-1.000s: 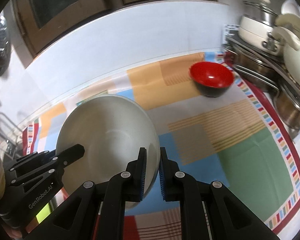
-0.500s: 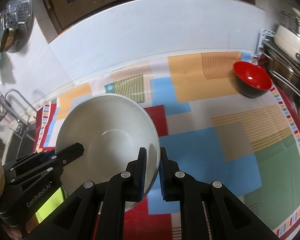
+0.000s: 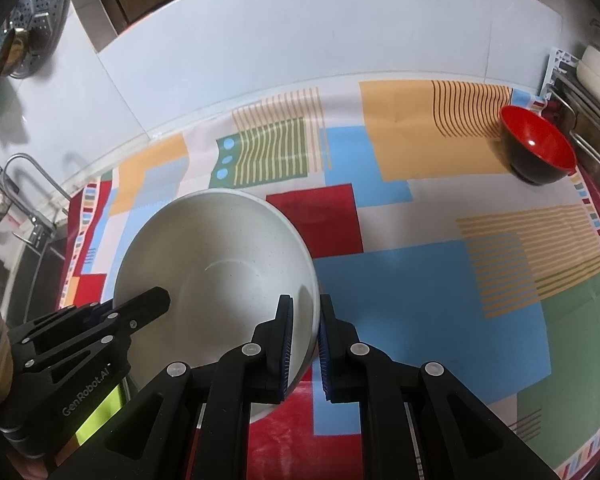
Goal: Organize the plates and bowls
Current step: 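Lift the white bowl with both grippers and carry it toward the pink bowl, then lower the white bowl into the pink bowl and open both grippers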
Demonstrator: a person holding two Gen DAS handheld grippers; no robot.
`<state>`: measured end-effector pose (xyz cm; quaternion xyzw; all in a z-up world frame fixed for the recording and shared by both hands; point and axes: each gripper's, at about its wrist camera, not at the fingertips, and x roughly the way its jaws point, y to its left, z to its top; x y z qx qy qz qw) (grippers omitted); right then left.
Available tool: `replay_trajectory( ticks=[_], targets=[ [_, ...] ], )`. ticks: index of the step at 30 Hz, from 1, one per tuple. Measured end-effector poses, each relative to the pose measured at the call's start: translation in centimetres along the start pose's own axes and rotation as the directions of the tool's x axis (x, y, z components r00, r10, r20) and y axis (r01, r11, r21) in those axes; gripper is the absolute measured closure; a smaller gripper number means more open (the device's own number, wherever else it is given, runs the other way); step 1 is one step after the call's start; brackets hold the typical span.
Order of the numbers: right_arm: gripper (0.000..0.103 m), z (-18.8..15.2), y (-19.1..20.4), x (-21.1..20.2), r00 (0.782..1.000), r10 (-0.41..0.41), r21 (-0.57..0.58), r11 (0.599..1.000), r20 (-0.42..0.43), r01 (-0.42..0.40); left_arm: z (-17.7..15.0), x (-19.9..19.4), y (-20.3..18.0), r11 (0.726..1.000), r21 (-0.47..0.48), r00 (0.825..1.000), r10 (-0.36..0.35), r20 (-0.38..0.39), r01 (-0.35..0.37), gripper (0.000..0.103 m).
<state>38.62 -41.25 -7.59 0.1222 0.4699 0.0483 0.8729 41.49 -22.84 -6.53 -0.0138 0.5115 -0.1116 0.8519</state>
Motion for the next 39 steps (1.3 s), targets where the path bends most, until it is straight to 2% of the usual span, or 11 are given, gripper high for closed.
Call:
replay_trajectory(
  ticks=[11,14,16,18,20,21,22,27,39],
  targets=[
    [0.090,0.1,0.1,0.8,0.999,-0.020,-0.017,1.000,-0.028,0.020,-0.1,0.8,0.1,1.000,0.002,1.000,-0.001,-0.007,0.001,0.090],
    [0.089,0.2,0.0,0.7,0.999,-0.035,-0.025,0.999,-0.014,0.035,-0.1,0.7,0.1,1.000,-0.001,1.000,-0.026,-0.008,0.026,0.080],
    [0.089,0.2,0.1,0.6,0.999,-0.038,-0.026,0.999,-0.009,0.038,-0.1,0.7,-0.1,0.999,0.000,0.998,-0.053,-0.014,0.053,0.067],
    [0.088,0.2,0.0,0.6,0.999,-0.033,-0.029,0.999,-0.010,0.033,-0.1,0.6,-0.5,0.998,0.012,0.998,-0.059,-0.014,0.059,0.061],
    [0.086,0.2,-0.1,0.6,1.000,-0.024,-0.023,0.999,-0.015,0.023,-0.1,0.3,-1.0,0.999,0.040,1.000,-0.022,-0.001,0.022,0.054],
    [0.081,0.2,-0.2,0.7,1.000,-0.021,-0.018,1.000,-0.017,0.021,-0.1,0.1,-1.1,0.999,0.051,1.000,-0.001,0.011,0.000,0.046],
    [0.079,0.1,-0.4,0.6,1.000,-0.021,-0.011,1.000,-0.018,0.021,-0.1,-0.2,-1.2,0.998,0.061,1.000,0.014,0.026,-0.016,0.042],
    [0.071,0.1,-0.8,0.3,1.000,-0.023,0.011,1.000,-0.010,0.023,0.2,-1.3,-1.0,0.997,0.074,0.998,0.035,0.056,-0.039,0.042],
    [0.064,-0.3,-1.0,-2.7,0.998,-0.016,0.010,1.000,0.066,0.015,0.7,-3.6,-2.3,0.991,0.117,0.991,0.043,0.125,-0.058,0.037]
  ],
)
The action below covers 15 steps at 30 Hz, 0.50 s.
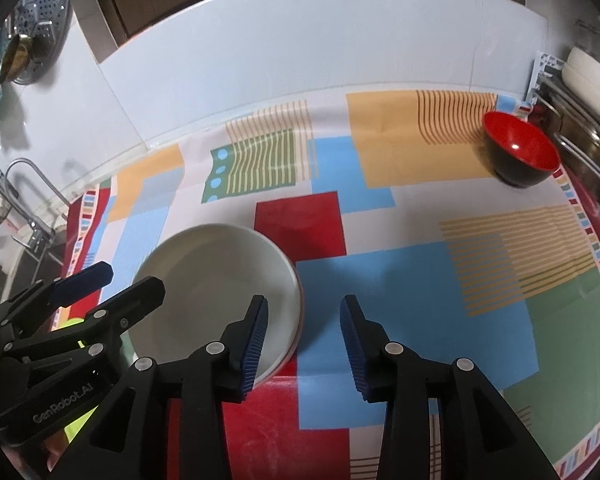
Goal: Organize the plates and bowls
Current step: 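Lower the white bowl into the pink bowl and open both grippers, then move both grippers to the rim of the red-and-black bowl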
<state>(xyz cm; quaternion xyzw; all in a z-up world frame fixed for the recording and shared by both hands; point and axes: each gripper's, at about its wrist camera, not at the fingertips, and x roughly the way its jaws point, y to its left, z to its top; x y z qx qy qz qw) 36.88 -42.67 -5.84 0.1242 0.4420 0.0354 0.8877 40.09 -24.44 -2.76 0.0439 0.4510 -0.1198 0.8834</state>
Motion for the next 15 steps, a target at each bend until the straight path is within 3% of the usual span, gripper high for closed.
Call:
replay_trajectory(
  ticks=[10,12,15],
  targets=[
    [0.058,0.9,-1.9,-3.5,0.994,-0.063,0.010,0.998,0.093,0.062,2.7,-1.3,-2.8,0.998,0.042,0.997,-0.054,0.048,0.052,0.025],
    [0.050,1.2,-2.8,-4.3,0.990,-0.080,0.026,0.997,0.117,0.078,3.4,-1.4,-3.7,0.996,0.060,0.996,-0.069,0.056,0.065,0.019],
    [0.047,1.5,-4.2,-5.1,0.983,-0.112,0.057,0.993,0.147,0.105,4.5,-1.3,-5.2,0.993,0.085,0.994,-0.086,0.070,0.080,0.015]
  ],
)
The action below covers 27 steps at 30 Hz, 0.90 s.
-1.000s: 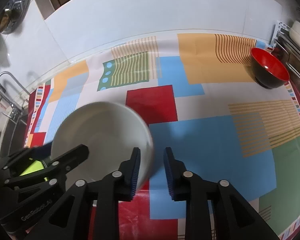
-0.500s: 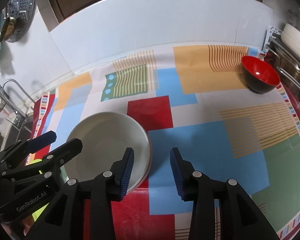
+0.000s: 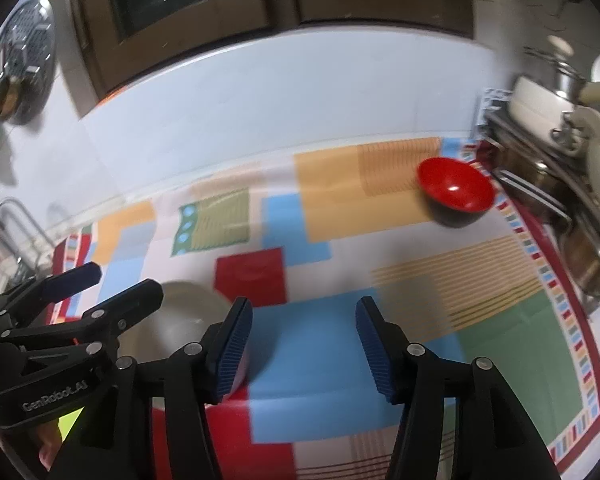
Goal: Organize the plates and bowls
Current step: 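Move both grippers to the rim of the red-and-black bowl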
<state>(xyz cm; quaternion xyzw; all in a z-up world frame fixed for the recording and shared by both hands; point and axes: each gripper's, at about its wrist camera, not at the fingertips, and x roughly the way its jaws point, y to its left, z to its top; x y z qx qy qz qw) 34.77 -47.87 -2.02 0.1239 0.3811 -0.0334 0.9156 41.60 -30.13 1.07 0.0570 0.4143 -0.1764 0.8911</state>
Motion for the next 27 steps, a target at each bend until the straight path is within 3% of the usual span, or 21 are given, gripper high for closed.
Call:
replay_trajectory(
  ticks=[6,15,27],
  targets=[
    [0.039,1.0,-3.3,-0.3,0.997,-0.072,0.070,0.995,0.036,0.069,2.7,1.3,-3.0,0.996,0.089,1.000,-0.001,0.026,-0.001,0.011],
    [0.039,2.7,-8.6,0.2,0.984,-0.172,0.182,0.970,0.044,0.162,6.4,4.1,-7.1,0.978,0.211,0.999,-0.010,0.050,-0.001,0.009],
    [0.039,5.4,-13.9,2.3,0.964,-0.261,0.293,0.926,0.044,0.237,11.2,10.7,-11.5,0.953,0.300,0.999,-0.042,-0.016,0.045,0.009]
  ],
)
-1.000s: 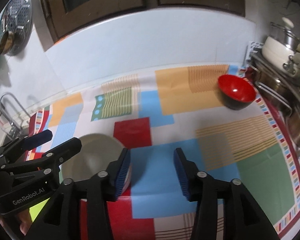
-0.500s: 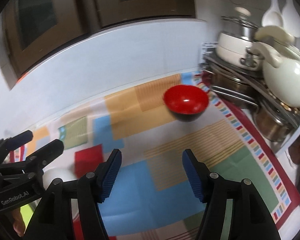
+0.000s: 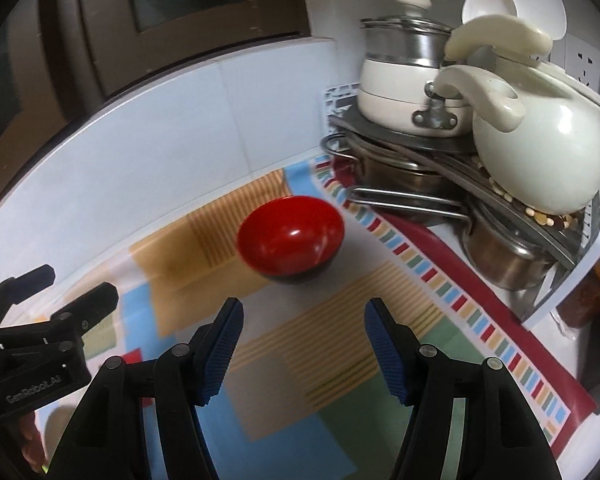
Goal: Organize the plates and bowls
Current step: 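Move both grippers to the rim of the red-and-black bowl, then close both grippers on the red bowl rim and lift it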
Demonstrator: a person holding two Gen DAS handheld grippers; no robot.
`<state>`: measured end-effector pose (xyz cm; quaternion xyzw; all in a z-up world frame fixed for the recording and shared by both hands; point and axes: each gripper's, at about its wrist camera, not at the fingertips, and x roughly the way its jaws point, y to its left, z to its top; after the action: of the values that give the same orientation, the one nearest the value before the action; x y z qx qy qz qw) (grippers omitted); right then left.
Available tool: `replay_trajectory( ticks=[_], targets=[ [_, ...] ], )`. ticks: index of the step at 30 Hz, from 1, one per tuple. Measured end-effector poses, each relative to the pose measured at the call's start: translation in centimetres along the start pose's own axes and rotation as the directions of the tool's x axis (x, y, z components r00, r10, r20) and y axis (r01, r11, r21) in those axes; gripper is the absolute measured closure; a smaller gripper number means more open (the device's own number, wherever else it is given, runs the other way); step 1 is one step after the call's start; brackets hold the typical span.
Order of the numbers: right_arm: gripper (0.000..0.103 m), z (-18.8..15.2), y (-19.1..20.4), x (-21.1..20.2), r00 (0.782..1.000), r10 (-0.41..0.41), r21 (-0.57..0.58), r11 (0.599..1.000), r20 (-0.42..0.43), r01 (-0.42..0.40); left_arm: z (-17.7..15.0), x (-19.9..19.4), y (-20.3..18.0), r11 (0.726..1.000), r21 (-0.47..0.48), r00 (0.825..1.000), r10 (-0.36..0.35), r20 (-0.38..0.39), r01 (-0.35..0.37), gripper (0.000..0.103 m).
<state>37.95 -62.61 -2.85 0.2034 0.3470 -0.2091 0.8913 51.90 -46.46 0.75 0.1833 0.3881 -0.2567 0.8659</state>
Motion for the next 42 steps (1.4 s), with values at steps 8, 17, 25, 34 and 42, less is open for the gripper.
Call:
replay_trajectory(
  ticks=[8,17,25,34,42],
  targets=[
    [0.039,2.0,-1.3,3.8,0.999,-0.032,0.037,0.999,-0.006,0.032,2.9,5.4,-1.1,0.997,0.058,0.998,-0.057,-0.041,0.059,0.009],
    [0.039,3.5,-2.1,8.6,0.997,-0.069,0.052,0.996,-0.028,0.071,5.5,11.2,-2.3,0.988,0.123,0.992,-0.086,-0.088,0.096,0.013],
    [0.040,4.1,-3.3,12.1,0.994,-0.084,0.077,0.993,-0.069,0.090,6.1,15.7,-3.9,0.981,0.143,0.983,-0.106,-0.151,0.128,0.024],
    [0.060,4.4,-3.8,15.1,0.990,-0.066,0.085,0.993,-0.128,0.078,5.9,18.9,-4.9,0.978,0.090,0.959,-0.164,-0.229,0.189,0.049],
    [0.085,4.5,-3.0,15.7,0.989,-0.030,0.071,0.997,-0.141,0.041,5.7,19.7,-5.2,0.969,0.052,0.940,-0.220,-0.262,0.241,0.086]
  ],
)
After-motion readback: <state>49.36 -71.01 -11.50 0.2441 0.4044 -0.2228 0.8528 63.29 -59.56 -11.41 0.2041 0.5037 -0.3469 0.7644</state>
